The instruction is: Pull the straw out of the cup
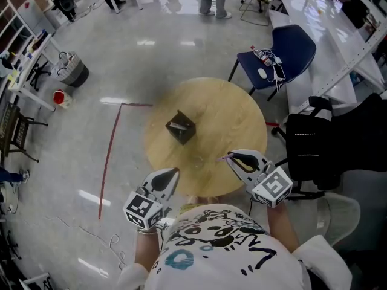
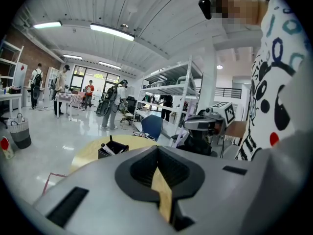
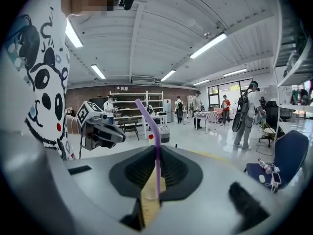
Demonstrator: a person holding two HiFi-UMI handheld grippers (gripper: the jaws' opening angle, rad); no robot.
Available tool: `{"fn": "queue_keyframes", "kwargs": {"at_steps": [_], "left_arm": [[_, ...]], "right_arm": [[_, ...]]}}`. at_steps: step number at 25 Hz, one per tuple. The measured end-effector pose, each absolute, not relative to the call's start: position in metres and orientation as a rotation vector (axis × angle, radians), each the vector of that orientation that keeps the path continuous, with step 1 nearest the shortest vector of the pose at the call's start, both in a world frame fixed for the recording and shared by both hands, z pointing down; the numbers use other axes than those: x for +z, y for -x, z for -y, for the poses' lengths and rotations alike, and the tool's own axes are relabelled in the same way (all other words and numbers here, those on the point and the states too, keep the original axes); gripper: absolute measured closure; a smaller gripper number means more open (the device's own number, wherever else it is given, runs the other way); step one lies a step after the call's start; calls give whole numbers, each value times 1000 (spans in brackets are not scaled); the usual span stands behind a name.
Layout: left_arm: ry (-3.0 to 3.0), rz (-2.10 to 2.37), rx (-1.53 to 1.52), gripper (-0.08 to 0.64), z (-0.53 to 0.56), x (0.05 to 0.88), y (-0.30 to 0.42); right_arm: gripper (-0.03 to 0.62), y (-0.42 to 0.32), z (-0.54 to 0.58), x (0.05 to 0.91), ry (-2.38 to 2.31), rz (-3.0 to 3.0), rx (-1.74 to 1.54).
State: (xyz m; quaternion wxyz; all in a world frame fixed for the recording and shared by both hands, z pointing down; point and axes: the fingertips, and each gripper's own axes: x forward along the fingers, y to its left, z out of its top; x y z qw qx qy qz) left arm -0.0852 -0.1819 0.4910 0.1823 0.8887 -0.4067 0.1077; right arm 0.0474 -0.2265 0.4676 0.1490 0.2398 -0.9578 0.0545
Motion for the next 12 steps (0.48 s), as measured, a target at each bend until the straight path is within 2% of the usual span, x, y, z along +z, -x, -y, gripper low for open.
{"fn": "queue_keyframes", "kwargs": {"at_steps": [12], "left_arm": [[-2497,1160,302,545,183,491,94]], "right_arm": [[552,-40,229,467,-677,2734,127]]}}
